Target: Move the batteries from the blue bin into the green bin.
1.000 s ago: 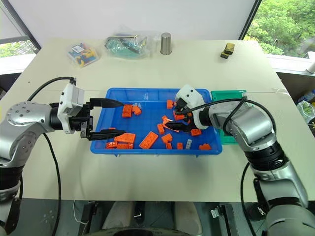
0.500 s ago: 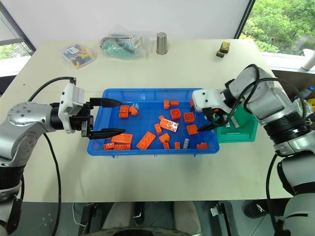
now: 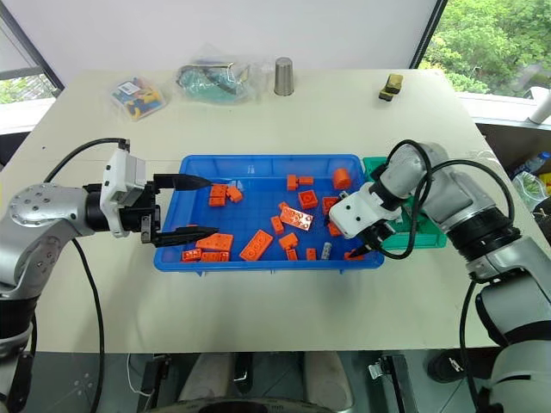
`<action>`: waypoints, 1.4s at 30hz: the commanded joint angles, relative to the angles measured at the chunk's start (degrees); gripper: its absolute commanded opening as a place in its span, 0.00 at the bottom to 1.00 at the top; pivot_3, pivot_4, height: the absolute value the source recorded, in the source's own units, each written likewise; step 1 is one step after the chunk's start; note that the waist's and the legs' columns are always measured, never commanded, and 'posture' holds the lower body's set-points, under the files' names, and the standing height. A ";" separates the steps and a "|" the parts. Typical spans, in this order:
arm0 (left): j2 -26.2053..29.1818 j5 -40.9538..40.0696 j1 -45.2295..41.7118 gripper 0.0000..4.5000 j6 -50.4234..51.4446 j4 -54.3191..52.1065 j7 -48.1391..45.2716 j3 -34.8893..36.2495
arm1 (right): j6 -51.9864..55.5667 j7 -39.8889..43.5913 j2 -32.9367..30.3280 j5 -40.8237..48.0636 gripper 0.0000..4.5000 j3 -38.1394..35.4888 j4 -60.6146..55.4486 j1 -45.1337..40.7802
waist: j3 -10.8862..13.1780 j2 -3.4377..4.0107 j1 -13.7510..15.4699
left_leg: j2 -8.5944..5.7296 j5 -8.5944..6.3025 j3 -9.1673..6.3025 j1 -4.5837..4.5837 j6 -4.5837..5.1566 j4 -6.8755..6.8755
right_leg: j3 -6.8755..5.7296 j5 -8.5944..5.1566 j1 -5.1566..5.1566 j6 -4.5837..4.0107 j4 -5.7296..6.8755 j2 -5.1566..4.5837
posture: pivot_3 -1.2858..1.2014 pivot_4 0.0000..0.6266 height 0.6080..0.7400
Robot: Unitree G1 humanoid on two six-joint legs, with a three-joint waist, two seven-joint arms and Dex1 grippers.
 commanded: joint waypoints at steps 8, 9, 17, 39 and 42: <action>1.56 -1.23 1.34 1.00 0.15 -3.10 0.73 3.28 | -4.19 0.10 4.90 -3.47 0.90 0.34 5.44 -1.54 | 0.00 0.00 0.00 | 0.00 0.00 0.00 0.01 0.00 0.01 | 0.00 0.00 0.01 0.00 0.00 0.00 | 0.52 0.24 1.00; 1.60 -1.22 1.38 1.00 0.15 -3.14 0.78 3.32 | -4.42 0.10 5.33 -3.78 0.90 0.51 5.90 -1.68 | 0.00 0.00 0.02 | -0.01 0.00 0.00 0.00 0.00 0.01 | 0.00 0.00 0.01 0.00 0.00 0.00 | 0.52 0.24 1.00; 1.98 -1.15 1.29 1.00 0.25 -3.03 1.05 3.65 | -5.63 0.10 7.17 -3.96 0.64 3.21 7.07 -1.67 | 0.00 -0.01 0.05 | -0.01 0.00 -0.01 0.02 0.00 0.02 | -0.01 0.00 0.03 0.00 0.01 0.00 | 0.52 0.24 1.00; -0.18 -2.13 -1.15 1.00 -0.09 -1.86 -1.39 0.23 | 43.73 -10.20 -1.98 14.87 0.01 -24.39 -12.75 3.55 | 0.00 0.01 1.21 | -0.01 0.00 0.00 0.04 -0.01 0.04 | -0.01 0.00 0.03 -0.01 0.07 -0.03 | 0.52 0.24 1.00; -0.57 -2.20 -0.68 1.00 -0.46 -2.13 -1.94 -0.23 | 56.13 -14.71 -4.60 19.73 0.01 -32.64 -15.78 7.60 | 0.00 0.00 1.78 | -0.04 0.00 -0.05 -0.01 -0.01 0.03 | -0.04 0.00 0.04 -0.02 0.01 -0.11 | 0.52 0.24 1.00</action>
